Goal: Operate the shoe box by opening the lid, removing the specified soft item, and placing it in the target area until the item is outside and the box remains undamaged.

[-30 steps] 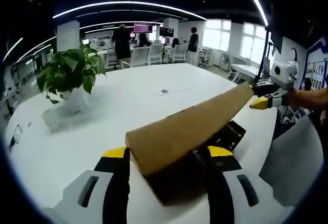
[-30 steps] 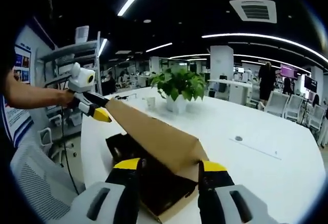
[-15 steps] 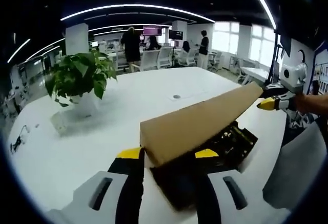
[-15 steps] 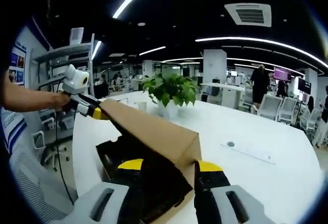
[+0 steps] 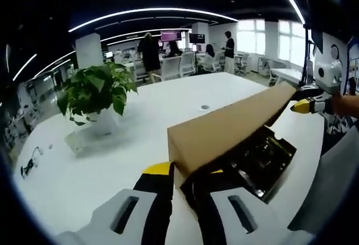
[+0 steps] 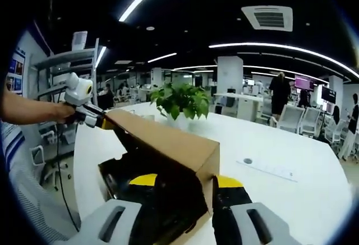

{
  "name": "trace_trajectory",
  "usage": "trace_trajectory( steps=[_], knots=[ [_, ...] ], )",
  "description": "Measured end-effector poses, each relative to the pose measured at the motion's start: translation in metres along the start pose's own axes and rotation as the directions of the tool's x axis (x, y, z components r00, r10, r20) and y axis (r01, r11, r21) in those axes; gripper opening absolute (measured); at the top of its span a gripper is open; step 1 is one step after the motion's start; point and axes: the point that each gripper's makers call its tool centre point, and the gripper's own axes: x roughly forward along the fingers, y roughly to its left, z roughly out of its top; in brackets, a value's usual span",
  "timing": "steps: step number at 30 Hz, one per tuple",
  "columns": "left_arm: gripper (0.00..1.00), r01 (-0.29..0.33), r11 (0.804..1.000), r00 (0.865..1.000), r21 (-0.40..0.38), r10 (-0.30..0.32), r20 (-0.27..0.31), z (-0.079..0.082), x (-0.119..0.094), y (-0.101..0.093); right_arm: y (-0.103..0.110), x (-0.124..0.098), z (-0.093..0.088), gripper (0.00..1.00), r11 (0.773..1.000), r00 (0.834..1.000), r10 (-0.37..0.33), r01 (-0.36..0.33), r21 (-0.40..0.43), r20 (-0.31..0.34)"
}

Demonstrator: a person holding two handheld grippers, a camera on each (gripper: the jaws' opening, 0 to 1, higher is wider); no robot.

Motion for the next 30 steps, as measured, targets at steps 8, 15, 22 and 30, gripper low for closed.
trace_trajectory(
  steps=[8, 15, 22, 30],
  knots=[
    [0.05, -0.009, 1.000, 1.000, -0.004, 0.009, 0.011, 0.006, 0.003, 0.003, -0.006, 0.003, 0.003, 0.31, 0.999, 1.000, -0.028, 0.028, -0.028, 0.004],
    [0.04, -0.020, 0.999, 1.000, -0.028, 0.020, 0.014, 0.010, 0.007, 0.009, -0.018, 0.006, 0.003, 0.26, 0.996, 0.998, -0.069, 0.070, -0.051, 0.012],
    [0.04, -0.023, 0.999, 1.000, -0.036, 0.024, 0.013, 0.011, 0.009, 0.013, -0.024, 0.009, -0.011, 0.25, 0.994, 0.997, -0.076, 0.073, -0.076, -0.026],
    [0.03, -0.029, 0.999, 0.999, -0.041, 0.030, 0.012, 0.015, 0.013, 0.018, -0.030, 0.011, -0.034, 0.22, 0.993, 0.993, -0.084, 0.078, -0.085, -0.078]
  ],
)
